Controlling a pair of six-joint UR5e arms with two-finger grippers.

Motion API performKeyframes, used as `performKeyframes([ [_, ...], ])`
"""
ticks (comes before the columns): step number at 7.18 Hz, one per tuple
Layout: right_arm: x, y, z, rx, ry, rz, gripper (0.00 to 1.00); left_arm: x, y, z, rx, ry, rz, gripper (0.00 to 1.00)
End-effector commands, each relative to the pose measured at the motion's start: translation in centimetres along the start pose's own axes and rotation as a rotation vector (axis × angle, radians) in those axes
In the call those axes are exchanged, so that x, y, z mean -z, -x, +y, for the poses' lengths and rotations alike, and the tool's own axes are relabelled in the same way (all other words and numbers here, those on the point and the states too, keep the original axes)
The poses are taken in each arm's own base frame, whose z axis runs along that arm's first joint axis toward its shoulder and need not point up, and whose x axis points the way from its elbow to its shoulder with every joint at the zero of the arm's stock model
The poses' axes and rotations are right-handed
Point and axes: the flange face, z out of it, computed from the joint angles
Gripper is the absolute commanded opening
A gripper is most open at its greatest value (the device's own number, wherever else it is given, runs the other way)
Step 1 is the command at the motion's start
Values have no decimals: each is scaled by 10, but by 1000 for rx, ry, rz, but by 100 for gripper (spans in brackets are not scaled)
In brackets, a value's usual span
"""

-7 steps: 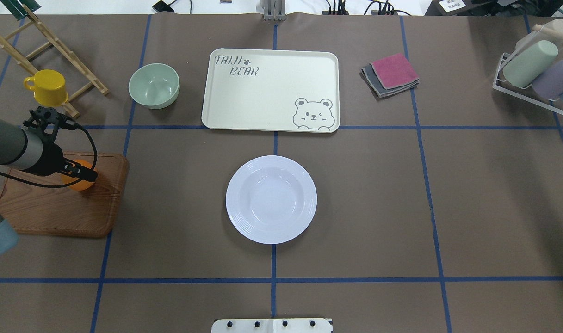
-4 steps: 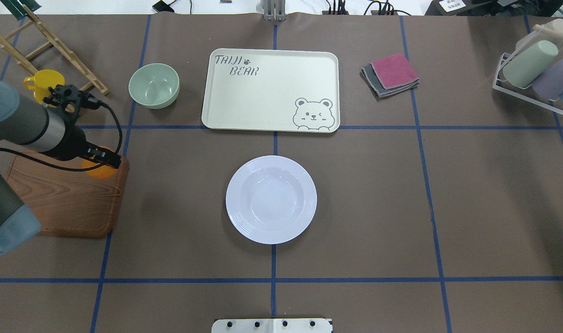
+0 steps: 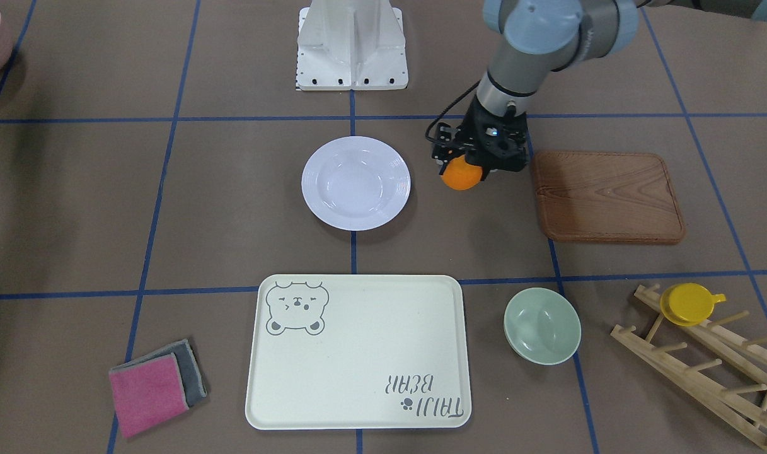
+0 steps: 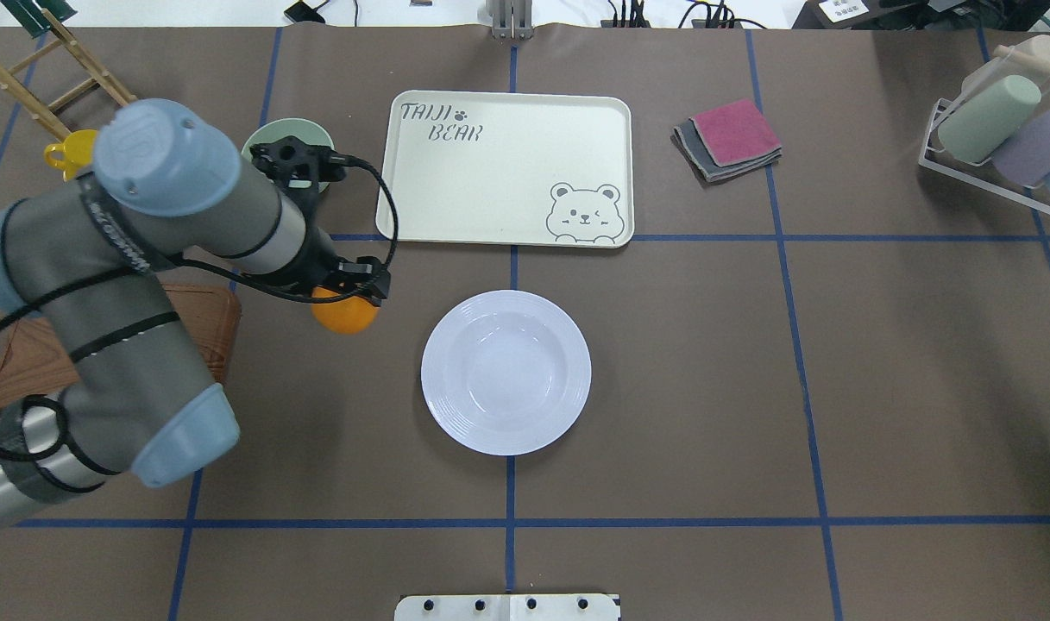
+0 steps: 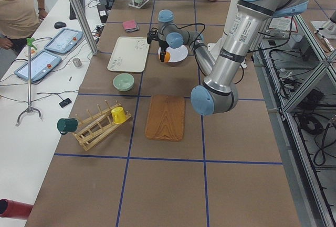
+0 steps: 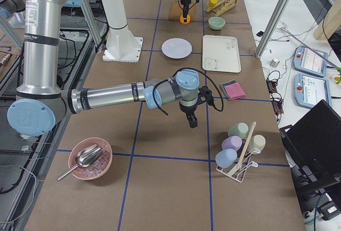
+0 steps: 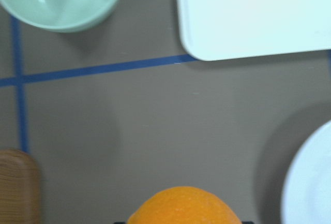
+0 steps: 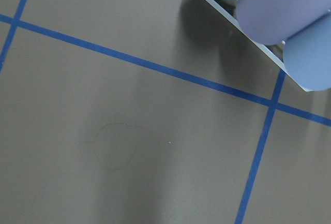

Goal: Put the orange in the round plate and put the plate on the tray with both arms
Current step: 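Carry the orange with the left gripper over the white plate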

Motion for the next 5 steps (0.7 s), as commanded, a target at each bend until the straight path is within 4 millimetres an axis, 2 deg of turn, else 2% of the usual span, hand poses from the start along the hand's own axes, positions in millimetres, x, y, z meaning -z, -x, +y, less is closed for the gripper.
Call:
performKeyframes([
  [1, -18, 67, -41, -148, 13, -43, 100, -33, -91, 8, 70, -20, -3, 0],
  [2, -23, 95, -49, -172, 21, -59, 100, -53, -127, 13, 84, -48, -25, 0],
  [3, -22, 111, -50, -181, 22, -69, 100, -76, -150, 16, 96, -44, -52, 0],
  [4, -28, 129, -52, -196, 21, -72, 100, -101, -157, 29, 88, -38, -83, 0],
  [5, -34, 148, -56, -214, 8, -88, 100, -113, -159, 37, 77, -42, -102, 2],
])
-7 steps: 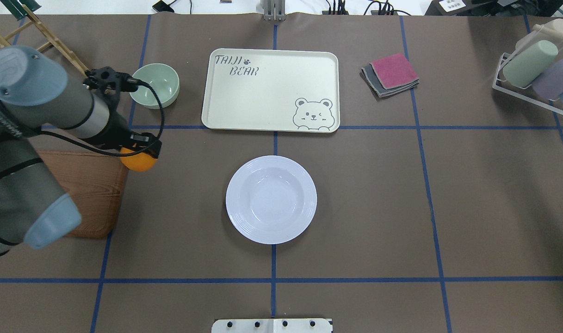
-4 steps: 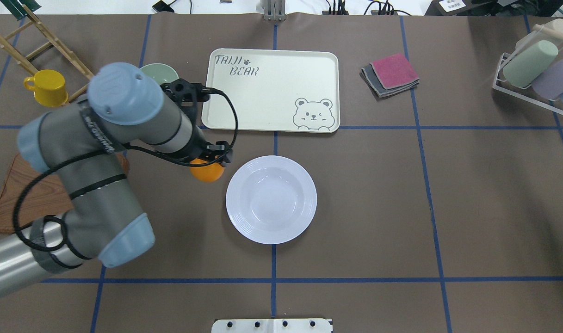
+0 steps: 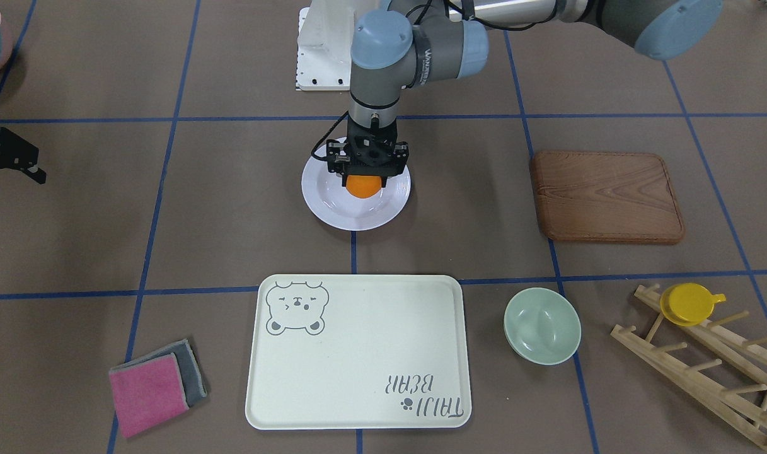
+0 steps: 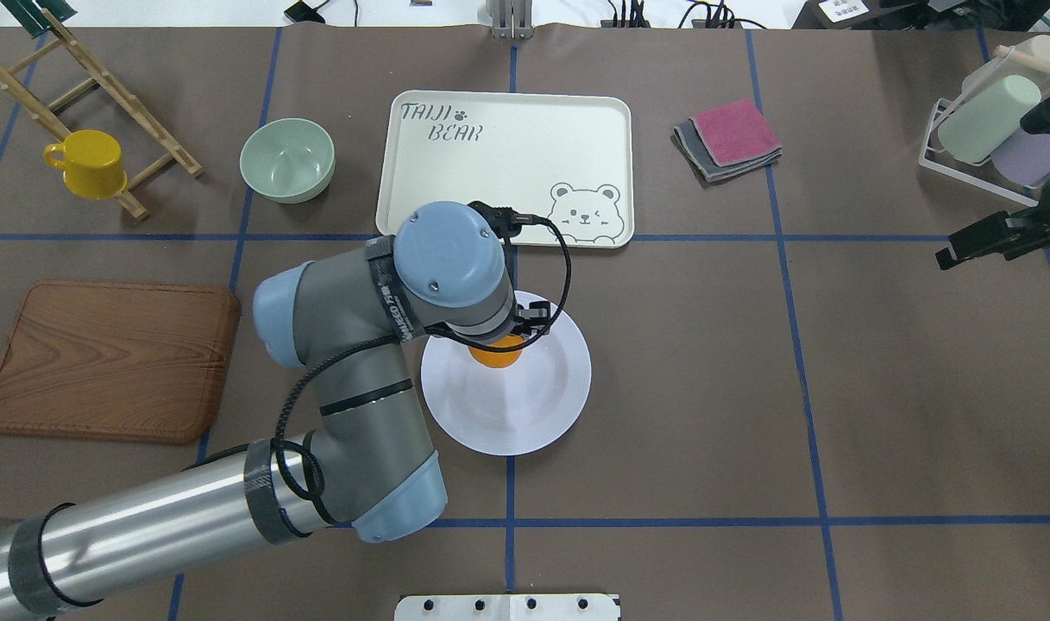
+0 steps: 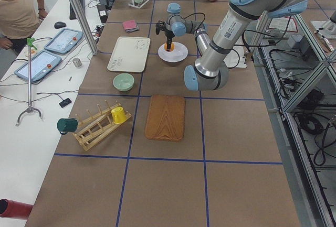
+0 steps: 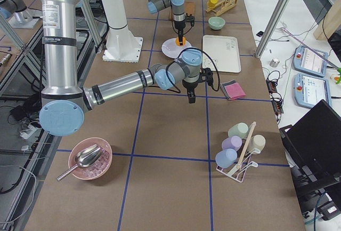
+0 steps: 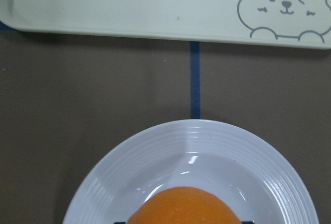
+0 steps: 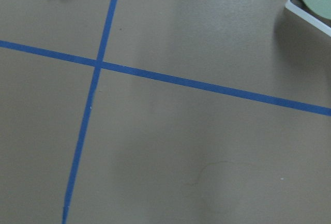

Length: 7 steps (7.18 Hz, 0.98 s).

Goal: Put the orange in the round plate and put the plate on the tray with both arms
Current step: 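Carry the orange with the left gripper over the white plate, then release the orange onto the plate, withdraw left arm while right arm reaches in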

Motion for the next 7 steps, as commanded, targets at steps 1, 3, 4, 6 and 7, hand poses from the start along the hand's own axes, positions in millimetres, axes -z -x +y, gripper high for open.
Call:
performKeyframes([
  [1, -14, 43, -1, -38, -31, -35, 100, -23, -7, 15, -21, -2, -32, 54],
  [3, -24, 72, 6, -53, -34, -52, 100, -21, -7, 17, -39, -6, -32, 100],
  [4, -26, 88, 7, -71, -33, -63, 100, -2, -10, 19, -46, -12, 0, 100],
  [6, -32, 143, -3, -215, -55, -93, 100, 62, 38, -5, -166, -21, -36, 100],
  [7, -48, 182, 0, -256, -85, -85, 100, 88, 92, -29, -231, 13, -62, 100],
])
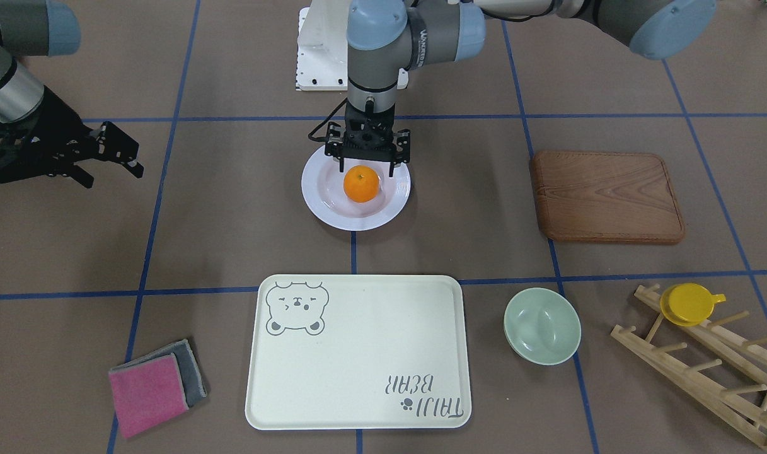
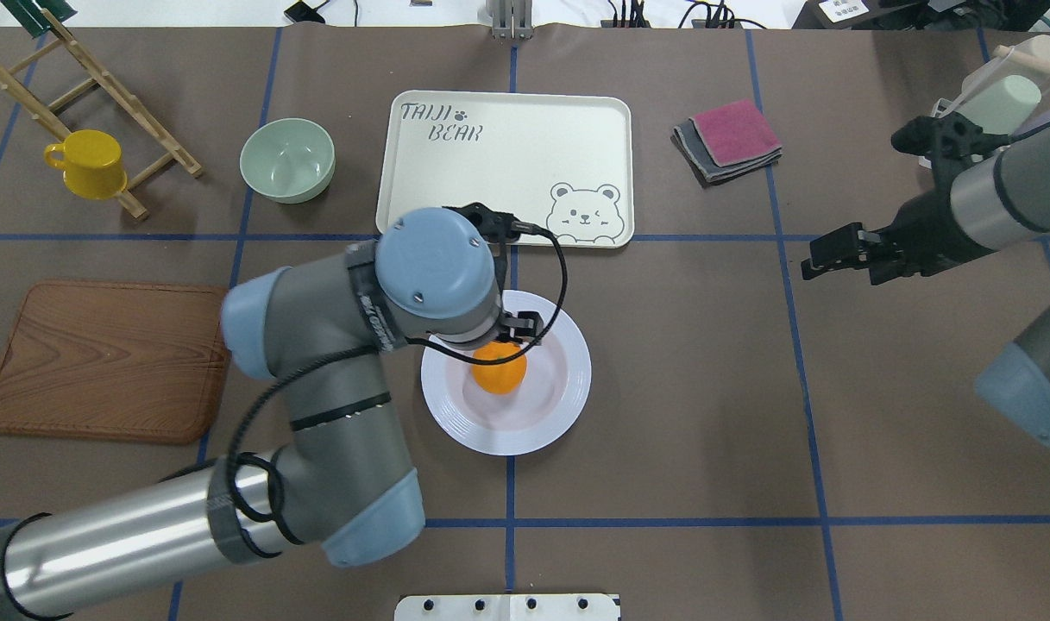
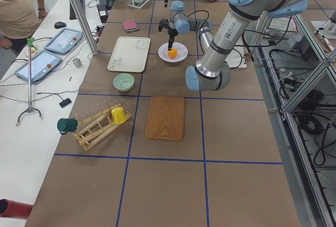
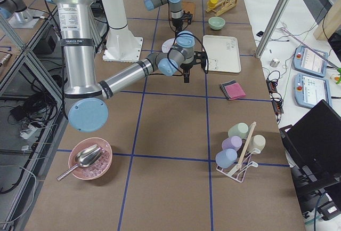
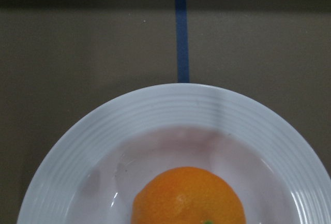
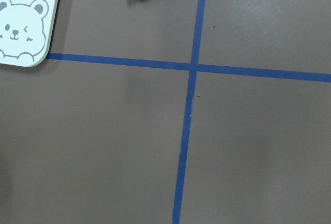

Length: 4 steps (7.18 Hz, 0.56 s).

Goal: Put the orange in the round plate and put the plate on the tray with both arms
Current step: 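Release the orange onto the plate, withdraw left arm while right arm reaches in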

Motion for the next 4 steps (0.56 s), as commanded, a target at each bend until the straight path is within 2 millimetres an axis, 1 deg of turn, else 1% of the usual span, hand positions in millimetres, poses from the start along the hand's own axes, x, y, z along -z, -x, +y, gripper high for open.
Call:
performKeyframes([
  [1, -28, 77, 19, -142, -54, -24, 100, 43, 124, -26, -140, 38, -52, 100],
  [2, -40, 115, 34, -204, -87, -49, 100, 47, 185, -45, -210, 43, -95, 100],
  [3, -50, 143, 56, -250, -135, -89, 100, 51, 247, -59, -255, 65, -129, 100],
  [4, -61, 162, 79, -311, -170, -154, 100, 66, 314, -74, -305, 92, -132, 100],
])
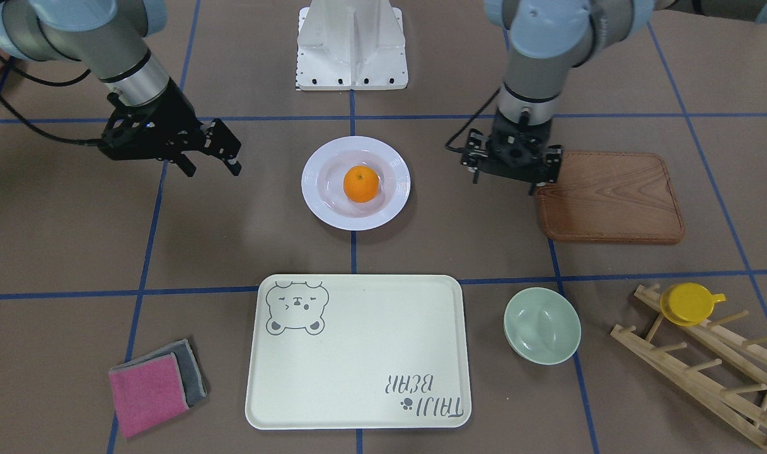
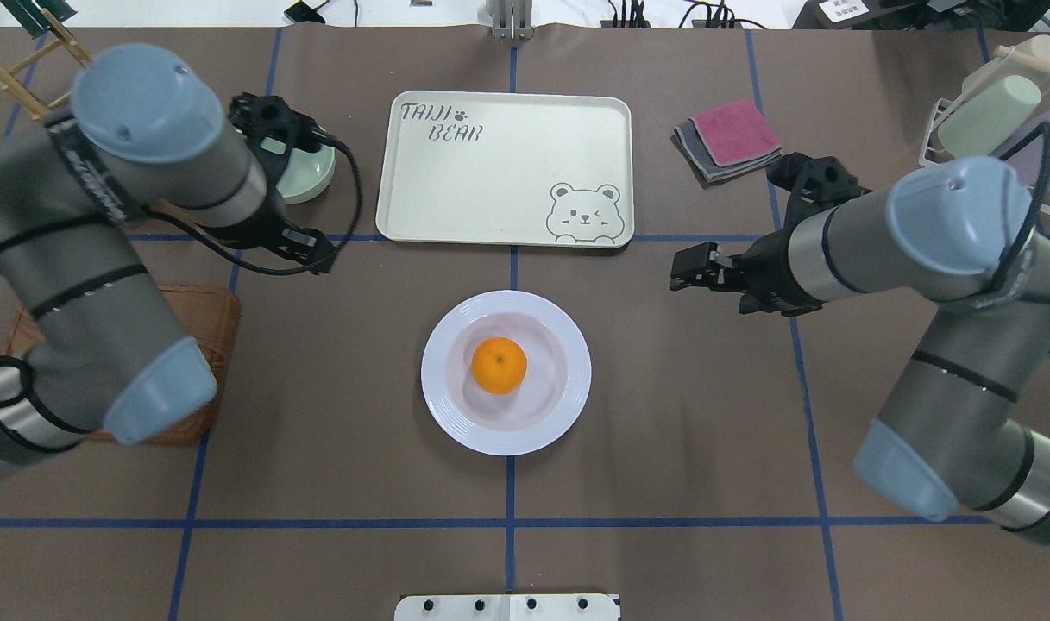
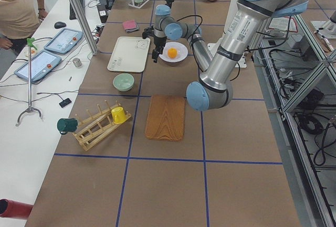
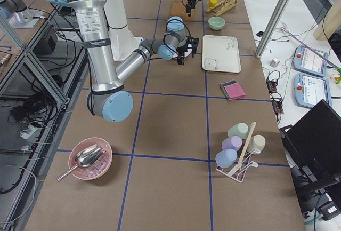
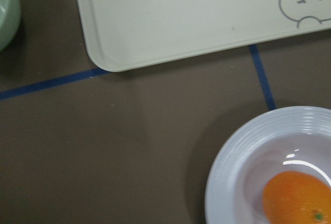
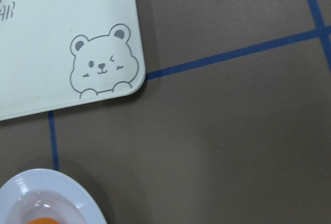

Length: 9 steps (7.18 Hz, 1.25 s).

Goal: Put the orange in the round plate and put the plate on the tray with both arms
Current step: 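Lower the right gripper to the plate rim nearest the robot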

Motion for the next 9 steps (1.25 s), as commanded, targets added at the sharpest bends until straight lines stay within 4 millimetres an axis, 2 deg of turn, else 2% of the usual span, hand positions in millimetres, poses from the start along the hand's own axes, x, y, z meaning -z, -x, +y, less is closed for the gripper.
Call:
performKeyframes([
  [1, -24, 29, 68, -132, -78, -106, 100, 12, 167, 23, -135, 63, -5, 100],
  [2, -29, 35, 90, -209, -96, -155, 100, 14, 241, 46, -168, 89, -21, 100],
  [3, -31, 38, 109, -271, -115, -218, 100, 19, 321, 62, -121, 106, 2, 100],
  [4, -35, 40, 127, -292, -135, -243, 100, 23, 416, 94, 32, 104, 97, 100],
  [5, -40, 42, 144, -330, -167, -262, 100, 16, 495, 120, 200, 87, 176, 100],
  [6, -45, 42, 165, -360, -176, -314, 100, 16, 528, 143, 302, 80, 209, 100],
  [7, -68, 32, 186, -422, -191, -345, 100, 19, 545, 155, 340, 74, 210, 100],
  [8, -92, 22, 204, -437, -210, -349, 99, 19, 546, 169, 347, 74, 206, 100],
  [9, -108, 11, 210, -425, -214, -318, 98, 18, 543, 175, 352, 76, 206, 100],
])
